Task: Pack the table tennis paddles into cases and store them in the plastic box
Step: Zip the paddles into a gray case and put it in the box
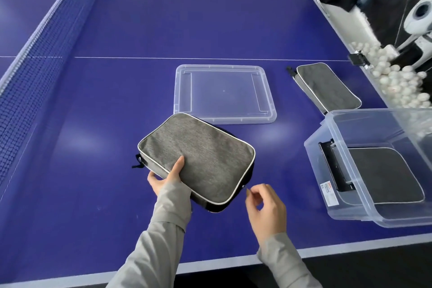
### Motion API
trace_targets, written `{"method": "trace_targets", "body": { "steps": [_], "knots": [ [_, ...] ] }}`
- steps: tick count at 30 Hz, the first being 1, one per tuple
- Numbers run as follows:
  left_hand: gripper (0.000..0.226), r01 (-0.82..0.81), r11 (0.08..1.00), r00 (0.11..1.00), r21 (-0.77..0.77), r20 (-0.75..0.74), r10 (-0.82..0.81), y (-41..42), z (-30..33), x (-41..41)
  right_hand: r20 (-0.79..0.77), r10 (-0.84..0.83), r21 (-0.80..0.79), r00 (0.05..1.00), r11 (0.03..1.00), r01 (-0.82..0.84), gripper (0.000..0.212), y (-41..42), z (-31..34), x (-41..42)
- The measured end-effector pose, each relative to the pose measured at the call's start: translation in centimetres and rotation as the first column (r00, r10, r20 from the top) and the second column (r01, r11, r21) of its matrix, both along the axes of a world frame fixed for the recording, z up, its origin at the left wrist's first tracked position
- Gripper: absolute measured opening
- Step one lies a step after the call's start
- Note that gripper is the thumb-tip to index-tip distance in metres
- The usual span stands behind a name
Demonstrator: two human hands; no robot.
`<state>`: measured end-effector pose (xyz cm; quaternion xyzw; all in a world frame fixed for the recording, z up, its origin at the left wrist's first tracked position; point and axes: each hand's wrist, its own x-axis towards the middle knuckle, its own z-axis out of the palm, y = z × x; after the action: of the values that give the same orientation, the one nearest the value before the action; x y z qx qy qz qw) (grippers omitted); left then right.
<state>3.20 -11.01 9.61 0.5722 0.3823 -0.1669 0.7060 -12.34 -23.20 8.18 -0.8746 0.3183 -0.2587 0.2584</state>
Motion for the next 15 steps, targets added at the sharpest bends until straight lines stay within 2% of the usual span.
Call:
{"method": "trace_targets", "body": {
  "steps": [5, 9, 15],
  "knots": [
    [0.071, 0.189, 0.982, 0.982, -0.016, 0.028, -0.189, 1.6, 0.4, -0.2, 0.081, -0.141, 0.204, 0.987, 0.971, 0.122, 0.015, -3.9, 0.5, 0.8],
    [0.064, 0.267, 0.964, 0.958, -0.016, 0.118, -0.263, 2.6, 0.7, 0.6, 0.101, -0.078, 0.49, 0.992, 0.871, 0.018, 0.026, -5.4, 1.2, 1.3],
    [0.058, 0.39, 0.92, 0.9, -0.036, 0.226, -0.373, 4.1, 1.0, 1.8, 0.098, 0.061, 0.625, 0.993, 0.773, -0.109, 0.027, -6.3, 2.4, 2.6]
  ]
}}
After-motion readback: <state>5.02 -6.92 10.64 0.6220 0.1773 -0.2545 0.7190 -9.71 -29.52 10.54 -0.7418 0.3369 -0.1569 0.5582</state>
